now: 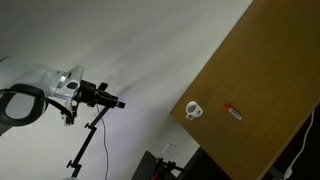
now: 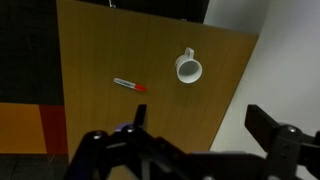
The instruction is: Put the marker inside the mug cup
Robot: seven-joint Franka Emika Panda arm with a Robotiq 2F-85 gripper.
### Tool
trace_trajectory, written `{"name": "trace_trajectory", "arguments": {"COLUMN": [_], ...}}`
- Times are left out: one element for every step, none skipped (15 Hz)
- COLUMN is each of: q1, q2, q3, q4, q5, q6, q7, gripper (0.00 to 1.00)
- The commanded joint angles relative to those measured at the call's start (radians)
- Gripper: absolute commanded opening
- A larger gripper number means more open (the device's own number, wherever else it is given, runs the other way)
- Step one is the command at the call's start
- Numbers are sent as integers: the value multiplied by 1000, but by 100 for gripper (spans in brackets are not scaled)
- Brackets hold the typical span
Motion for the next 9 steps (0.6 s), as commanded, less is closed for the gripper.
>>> {"name": "trace_trajectory", "arguments": {"q1": [-30, -36, -35, -38, -35, -35, -34, -30, -25], "q2": [76, 94, 109, 126, 143, 160, 177, 194, 212], "q3": [-24, -30, -40, -47, -58, -67, -75, -89, -105], "q4": [24, 26, 27, 27, 29, 28, 29, 32, 34], "q5": [-63, -84, -102, -120, -132, -147, -161, -170, -173], "q6": [48, 66, 86, 115, 133, 156, 176, 193, 212], "q7": [-70, -87, -115, -135, -162, -191, -214, -247, -284], "gripper": [100, 100, 100, 100, 100, 100, 100, 100, 100]}}
